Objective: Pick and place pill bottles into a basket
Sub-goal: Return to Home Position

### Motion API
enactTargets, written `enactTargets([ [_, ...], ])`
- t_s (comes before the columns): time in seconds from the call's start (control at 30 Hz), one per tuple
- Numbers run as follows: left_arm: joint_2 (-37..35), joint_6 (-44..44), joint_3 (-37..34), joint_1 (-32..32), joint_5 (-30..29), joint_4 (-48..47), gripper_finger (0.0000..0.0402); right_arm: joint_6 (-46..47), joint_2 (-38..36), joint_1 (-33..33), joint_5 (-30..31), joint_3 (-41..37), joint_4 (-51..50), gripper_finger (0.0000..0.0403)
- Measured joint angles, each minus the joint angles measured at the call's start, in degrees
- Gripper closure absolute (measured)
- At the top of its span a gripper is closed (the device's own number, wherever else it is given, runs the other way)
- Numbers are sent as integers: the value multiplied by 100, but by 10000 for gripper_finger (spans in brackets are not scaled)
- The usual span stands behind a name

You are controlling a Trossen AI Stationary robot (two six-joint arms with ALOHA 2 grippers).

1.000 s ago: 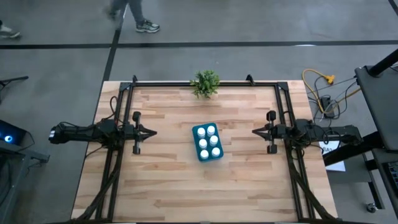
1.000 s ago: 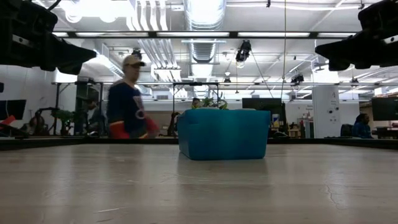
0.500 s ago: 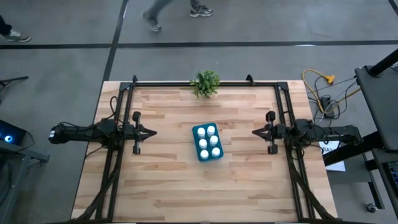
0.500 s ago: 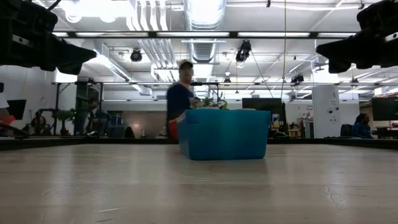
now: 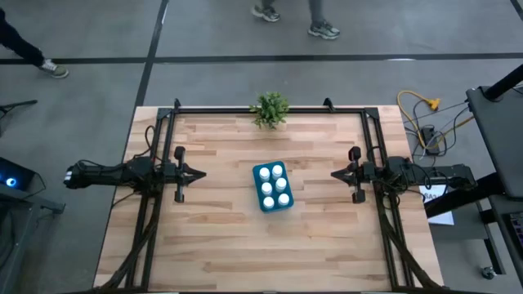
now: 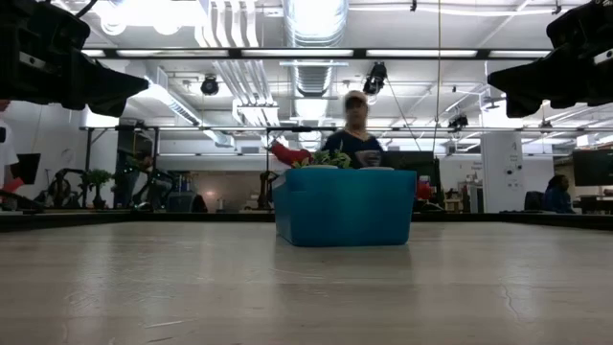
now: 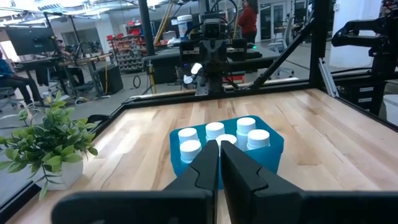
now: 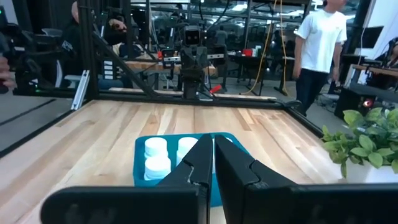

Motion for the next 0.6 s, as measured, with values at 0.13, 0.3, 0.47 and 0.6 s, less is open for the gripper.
enactTargets([
  [0.13,19,-3,-2,0,0,4,402,176,3,0,2,0,0,394],
  [0.3,79,-20,-2,0,0,9,402,479,26,0,3,0,2,394],
  [0.47,155,-19,-11,0,-1,115,402,508,66,0,4,0,2,394],
  [0.6,209,-20,-34,1,-5,238,402,515,71,0,4,0,2,394],
])
